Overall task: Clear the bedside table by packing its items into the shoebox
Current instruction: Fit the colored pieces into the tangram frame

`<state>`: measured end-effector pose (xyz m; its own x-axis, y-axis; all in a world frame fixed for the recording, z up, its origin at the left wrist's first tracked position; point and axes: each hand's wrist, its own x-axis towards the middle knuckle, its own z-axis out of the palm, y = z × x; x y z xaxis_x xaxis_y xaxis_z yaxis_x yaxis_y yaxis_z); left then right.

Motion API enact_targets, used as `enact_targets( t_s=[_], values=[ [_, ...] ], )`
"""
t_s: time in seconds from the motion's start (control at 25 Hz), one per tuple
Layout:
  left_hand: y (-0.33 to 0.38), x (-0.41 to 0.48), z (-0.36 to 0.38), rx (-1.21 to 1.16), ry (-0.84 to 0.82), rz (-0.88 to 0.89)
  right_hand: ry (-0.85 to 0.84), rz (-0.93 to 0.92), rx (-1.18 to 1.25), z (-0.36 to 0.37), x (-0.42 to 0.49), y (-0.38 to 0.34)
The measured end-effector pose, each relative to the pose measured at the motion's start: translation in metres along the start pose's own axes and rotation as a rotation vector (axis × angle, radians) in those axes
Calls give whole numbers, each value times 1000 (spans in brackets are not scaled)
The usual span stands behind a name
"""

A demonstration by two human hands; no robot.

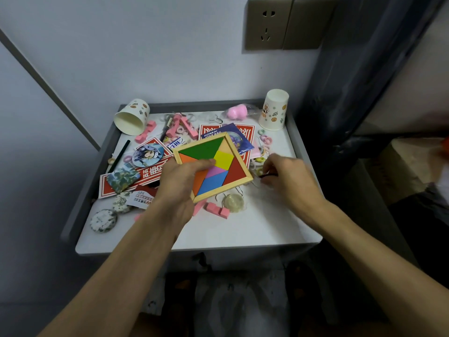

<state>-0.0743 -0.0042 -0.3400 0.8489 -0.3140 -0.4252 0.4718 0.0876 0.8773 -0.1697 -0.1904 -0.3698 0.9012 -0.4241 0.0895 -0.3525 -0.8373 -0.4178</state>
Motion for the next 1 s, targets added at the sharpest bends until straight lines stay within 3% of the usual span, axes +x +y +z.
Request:
enact_targets(
  t_s=[0.16, 0.48, 0.72, 1.0],
  values=[
    [-1, 0, 3, 62, -35, 13, 135, 84, 430, -26, 5, -4],
    [-7, 1, 9, 174, -129, -10, 185, 0, 693, -34, 1, -17],
    [-11, 0, 15, 166, -175, -5, 254, -321, 328, -25, -9, -26],
    [-12, 2, 12, 117, -199, -45, 187, -302, 282, -23, -9, -26]
  ],
)
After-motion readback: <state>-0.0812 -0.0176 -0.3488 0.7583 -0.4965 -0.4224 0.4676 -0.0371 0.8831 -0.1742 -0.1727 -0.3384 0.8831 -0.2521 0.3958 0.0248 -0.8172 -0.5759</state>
